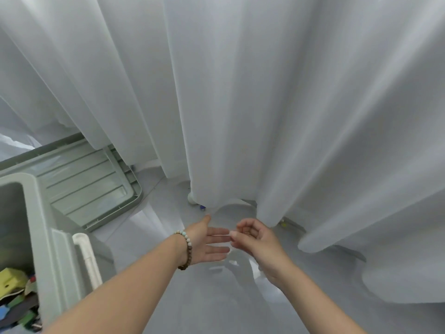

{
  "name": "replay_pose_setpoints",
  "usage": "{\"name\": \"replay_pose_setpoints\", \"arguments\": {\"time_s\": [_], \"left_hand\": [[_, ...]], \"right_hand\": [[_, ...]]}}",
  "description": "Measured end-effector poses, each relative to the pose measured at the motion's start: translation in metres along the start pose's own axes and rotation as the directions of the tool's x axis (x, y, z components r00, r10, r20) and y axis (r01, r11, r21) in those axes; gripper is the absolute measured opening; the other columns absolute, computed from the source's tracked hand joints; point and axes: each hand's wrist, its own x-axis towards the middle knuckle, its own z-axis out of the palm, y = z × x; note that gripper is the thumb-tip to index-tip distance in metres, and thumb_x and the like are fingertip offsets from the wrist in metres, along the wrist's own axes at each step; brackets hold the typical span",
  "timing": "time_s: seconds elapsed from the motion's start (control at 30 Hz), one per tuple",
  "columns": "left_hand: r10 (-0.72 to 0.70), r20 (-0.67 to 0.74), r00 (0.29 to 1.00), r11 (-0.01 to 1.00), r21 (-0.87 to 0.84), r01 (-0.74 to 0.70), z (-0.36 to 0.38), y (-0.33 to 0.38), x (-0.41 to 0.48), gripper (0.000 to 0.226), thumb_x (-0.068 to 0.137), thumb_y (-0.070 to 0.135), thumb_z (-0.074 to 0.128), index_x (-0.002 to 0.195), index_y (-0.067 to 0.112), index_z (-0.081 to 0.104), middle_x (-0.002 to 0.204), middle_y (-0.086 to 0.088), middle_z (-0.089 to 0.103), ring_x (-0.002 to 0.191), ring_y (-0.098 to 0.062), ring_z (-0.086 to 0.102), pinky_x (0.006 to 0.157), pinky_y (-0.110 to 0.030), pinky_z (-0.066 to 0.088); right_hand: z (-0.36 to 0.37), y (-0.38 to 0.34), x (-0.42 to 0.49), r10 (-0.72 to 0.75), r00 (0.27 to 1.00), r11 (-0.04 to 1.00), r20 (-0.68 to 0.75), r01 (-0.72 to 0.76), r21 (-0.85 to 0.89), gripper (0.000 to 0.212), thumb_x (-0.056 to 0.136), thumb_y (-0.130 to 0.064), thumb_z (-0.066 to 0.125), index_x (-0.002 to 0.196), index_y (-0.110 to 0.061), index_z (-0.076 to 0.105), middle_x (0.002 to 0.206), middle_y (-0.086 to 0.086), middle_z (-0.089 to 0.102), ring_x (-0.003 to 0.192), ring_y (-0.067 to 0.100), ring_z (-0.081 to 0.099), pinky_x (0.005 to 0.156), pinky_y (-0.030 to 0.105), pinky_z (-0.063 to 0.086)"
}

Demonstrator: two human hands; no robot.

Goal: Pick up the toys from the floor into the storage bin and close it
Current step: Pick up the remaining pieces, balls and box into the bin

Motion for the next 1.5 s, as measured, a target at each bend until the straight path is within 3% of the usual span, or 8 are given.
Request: {"name": "replay_pose_setpoints", "arguments": {"time_s": [0.17, 0.27, 0.37, 0.5, 0.8, 1.13, 1.33, 1.5], "left_hand": [[0.008, 0.121, 0.993, 0.986, -0.166, 0.012, 0.005, 0.000, -0.001, 0.048, 0.100, 0.039, 0.032, 0.099, 0.001, 0.062, 0.091, -0.011, 0.067, 0.080, -0.020, 0.064, 0.064, -0.027, 0.058], [0.110, -0.107, 0.988, 0.981, -0.147, -0.125, 0.003, 0.008, 0.003, 0.034, 0.098, 0.028, 0.045, 0.074, 0.006, 0.055, 0.065, -0.005, 0.051, 0.043, -0.010, 0.051, 0.041, -0.016, 0.046], [0.280, -0.344, 0.896, 0.959, 0.143, -0.245, -0.012, 0.021, 0.007, 0.036, 0.097, 0.029, 0.045, 0.070, 0.007, 0.055, 0.059, -0.005, 0.040, 0.043, -0.015, 0.040, 0.044, -0.021, 0.037], [0.562, -0.254, 0.787, 0.659, 0.712, -0.241, -0.037, 0.072, -0.024, 0.045, 0.097, 0.038, 0.040, 0.079, 0.005, 0.064, 0.063, -0.004, 0.044, 0.058, -0.019, 0.042, 0.056, -0.025, 0.035], [0.737, -0.137, 0.662, 0.336, 0.924, -0.183, -0.085, 0.102, -0.042, 0.049, 0.093, 0.048, 0.042, 0.070, 0.009, 0.061, 0.049, 0.001, 0.041, 0.048, -0.014, 0.041, 0.051, -0.025, 0.032], [0.702, -0.229, 0.674, 0.519, 0.814, -0.263, -0.087, 0.105, -0.036, 0.049, 0.095, 0.045, 0.041, 0.075, 0.006, 0.062, 0.025, 0.010, 0.039, 0.044, -0.010, 0.037, 0.048, -0.020, 0.030], [0.604, -0.208, 0.769, 0.667, 0.661, -0.344, -0.083, 0.101, -0.029, 0.048, 0.095, 0.046, 0.041, 0.065, 0.013, 0.058, 0.059, -0.003, 0.040, 0.049, -0.018, 0.036, 0.048, -0.023, 0.031], [0.484, -0.237, 0.843, 0.826, 0.441, -0.350, -0.078, 0.102, -0.034, 0.043, 0.098, 0.037, 0.040, 0.071, 0.008, 0.055, 0.058, -0.002, 0.037, 0.048, -0.013, 0.031, 0.036, -0.015, 0.029]], "right_hand": [[-0.009, -0.023, 0.003, -0.101, 0.995, 0.989, 0.017, 0.102, -0.103, 0.009, 0.086, -0.002, 0.062, 0.091, -0.010, 0.063, 0.097, 0.009, 0.069, 0.087, 0.017, 0.066, 0.077, 0.023, 0.056], [-0.033, -0.019, 0.009, -0.135, 0.986, 0.970, -0.102, 0.110, -0.219, 0.011, 0.088, -0.004, 0.059, 0.090, -0.014, 0.064, 0.095, 0.006, 0.066, 0.090, 0.017, 0.062, 0.070, 0.017, 0.053], [-0.038, -0.005, 0.021, -0.144, 0.989, 0.904, -0.028, 0.119, -0.411, 0.021, 0.091, -0.005, 0.055, 0.092, -0.023, 0.065, 0.099, -0.005, 0.066, 0.098, 0.014, 0.059, 0.084, 0.022, 0.049], [-0.003, 0.004, 0.050, -0.089, 0.979, 0.782, 0.184, 0.183, -0.595, 0.022, 0.093, -0.014, 0.053, 0.105, -0.031, 0.061, 0.113, -0.010, 0.060, 0.110, 0.005, 0.052, 0.083, 0.007, 0.039], [0.083, 0.014, 0.139, -0.229, 0.954, 0.583, 0.195, 0.295, -0.757, 0.057, 0.079, -0.014, 0.070, 0.132, -0.018, 0.049, 0.138, 0.003, 0.043, 0.126, 0.021, 0.039, 0.095, 0.018, 0.032], [0.095, 0.027, 0.166, -0.071, 0.982, 0.226, 0.172, 0.184, -0.957, 0.063, 0.088, -0.011, 0.051, 0.143, -0.034, 0.029, 0.154, -0.004, 0.010, 0.141, 0.023, 0.015, 0.107, 0.035, 0.035], [0.077, 0.044, 0.149, -0.164, 0.978, 0.398, 0.127, 0.184, -0.899, 0.034, 0.089, -0.003, 0.047, 0.118, -0.019, 0.054, 0.121, 0.005, 0.042, 0.105, 0.025, 0.050, 0.078, 0.024, 0.039], [0.053, 0.044, 0.104, -0.082, 0.991, 0.575, 0.105, 0.133, -0.807, 0.028, 0.081, 0.001, 0.053, 0.089, -0.026, 0.054, 0.107, 0.002, 0.041, 0.078, 0.015, 0.050, 0.077, 0.025, 0.047]]}}
